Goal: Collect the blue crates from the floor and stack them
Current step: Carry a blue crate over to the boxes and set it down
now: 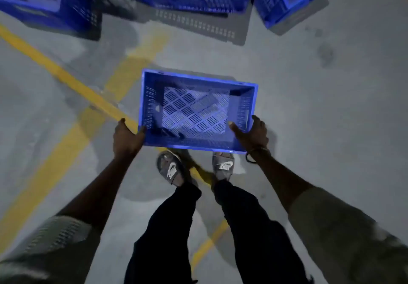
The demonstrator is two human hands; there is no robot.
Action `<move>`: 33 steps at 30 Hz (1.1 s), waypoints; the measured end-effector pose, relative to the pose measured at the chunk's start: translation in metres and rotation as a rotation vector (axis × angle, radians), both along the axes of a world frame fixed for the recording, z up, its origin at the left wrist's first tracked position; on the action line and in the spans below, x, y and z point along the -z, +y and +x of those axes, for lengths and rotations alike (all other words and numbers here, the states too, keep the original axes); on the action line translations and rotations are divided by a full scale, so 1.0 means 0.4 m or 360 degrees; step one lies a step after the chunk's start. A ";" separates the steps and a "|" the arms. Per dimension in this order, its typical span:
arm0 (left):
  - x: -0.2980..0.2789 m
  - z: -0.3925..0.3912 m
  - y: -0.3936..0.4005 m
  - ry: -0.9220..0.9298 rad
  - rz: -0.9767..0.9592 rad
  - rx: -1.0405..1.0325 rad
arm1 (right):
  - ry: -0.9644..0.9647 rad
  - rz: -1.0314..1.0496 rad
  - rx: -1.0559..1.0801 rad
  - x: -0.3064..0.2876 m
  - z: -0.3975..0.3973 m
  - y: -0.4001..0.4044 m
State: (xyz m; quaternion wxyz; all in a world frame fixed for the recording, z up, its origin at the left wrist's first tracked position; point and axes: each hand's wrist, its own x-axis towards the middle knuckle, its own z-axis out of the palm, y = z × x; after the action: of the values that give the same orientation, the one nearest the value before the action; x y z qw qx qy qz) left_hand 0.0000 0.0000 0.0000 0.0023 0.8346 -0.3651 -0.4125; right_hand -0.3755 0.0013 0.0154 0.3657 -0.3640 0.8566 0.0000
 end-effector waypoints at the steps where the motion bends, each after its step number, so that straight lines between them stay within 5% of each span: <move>1: 0.061 0.003 -0.007 -0.0017 -0.0034 -0.0011 | 0.0042 -0.0043 0.0045 0.057 -0.016 -0.005; 7: 0.350 0.033 -0.020 -0.0016 -0.0048 0.0091 | 0.0209 0.0078 0.0291 0.379 -0.114 0.011; 15: 0.422 0.049 0.008 0.0268 -0.0080 -0.0187 | 0.0186 0.0114 0.0230 0.452 -0.125 0.024; 25: 0.165 0.108 0.121 0.0198 -0.0094 -0.0368 | 0.0163 0.0061 -0.0163 0.173 -0.072 -0.055; 33: -0.245 0.226 0.362 0.0166 -0.0014 -0.1030 | 0.0127 -0.0046 -0.0769 -0.220 0.135 -0.136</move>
State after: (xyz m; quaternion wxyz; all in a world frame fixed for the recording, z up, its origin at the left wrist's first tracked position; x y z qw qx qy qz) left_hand 0.0904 0.1449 0.0980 0.1557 0.8851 -0.0820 -0.4308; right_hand -0.3214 -0.0533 0.1036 0.3157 -0.5632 0.7584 0.0894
